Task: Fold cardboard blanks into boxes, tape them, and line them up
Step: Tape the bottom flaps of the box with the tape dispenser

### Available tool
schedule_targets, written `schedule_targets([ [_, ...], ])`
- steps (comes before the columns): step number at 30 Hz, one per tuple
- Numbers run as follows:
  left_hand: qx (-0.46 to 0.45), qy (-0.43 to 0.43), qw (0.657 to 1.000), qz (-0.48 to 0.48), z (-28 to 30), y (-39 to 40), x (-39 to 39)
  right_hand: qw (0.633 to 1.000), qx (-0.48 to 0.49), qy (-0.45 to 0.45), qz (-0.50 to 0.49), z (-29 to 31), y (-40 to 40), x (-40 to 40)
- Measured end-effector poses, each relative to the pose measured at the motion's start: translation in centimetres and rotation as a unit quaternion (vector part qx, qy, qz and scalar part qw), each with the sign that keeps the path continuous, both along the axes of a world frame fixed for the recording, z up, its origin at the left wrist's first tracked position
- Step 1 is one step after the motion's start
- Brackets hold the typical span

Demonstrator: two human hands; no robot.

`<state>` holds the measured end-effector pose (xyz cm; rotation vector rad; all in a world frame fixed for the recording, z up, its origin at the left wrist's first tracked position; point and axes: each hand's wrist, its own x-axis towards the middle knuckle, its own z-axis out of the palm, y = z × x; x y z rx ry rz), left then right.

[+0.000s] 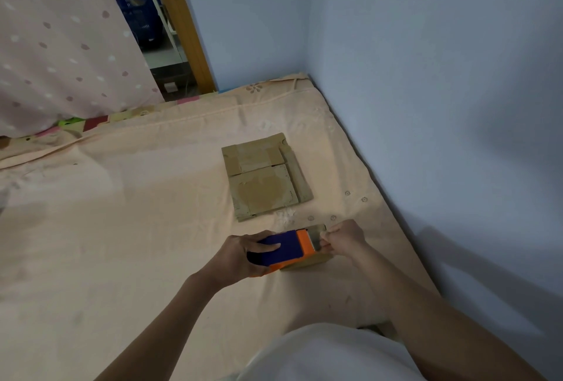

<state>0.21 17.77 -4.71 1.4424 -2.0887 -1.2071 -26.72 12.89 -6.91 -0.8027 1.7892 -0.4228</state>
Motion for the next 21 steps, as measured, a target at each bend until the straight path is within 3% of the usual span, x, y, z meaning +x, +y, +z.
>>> schedule_targets([
  [9, -0.037, -0.063, 0.996, -0.056, 0.3, -0.9, -0.4, 0.995, -0.071, 0.066, 0.026, -0.9, 0.1, 0.5],
  [21, -0.011, -0.056, 0.997, -0.056, 0.0, -1.4, -0.2, 0.99, -0.081, 0.112, 0.011, -1.4, -0.4, 0.3],
])
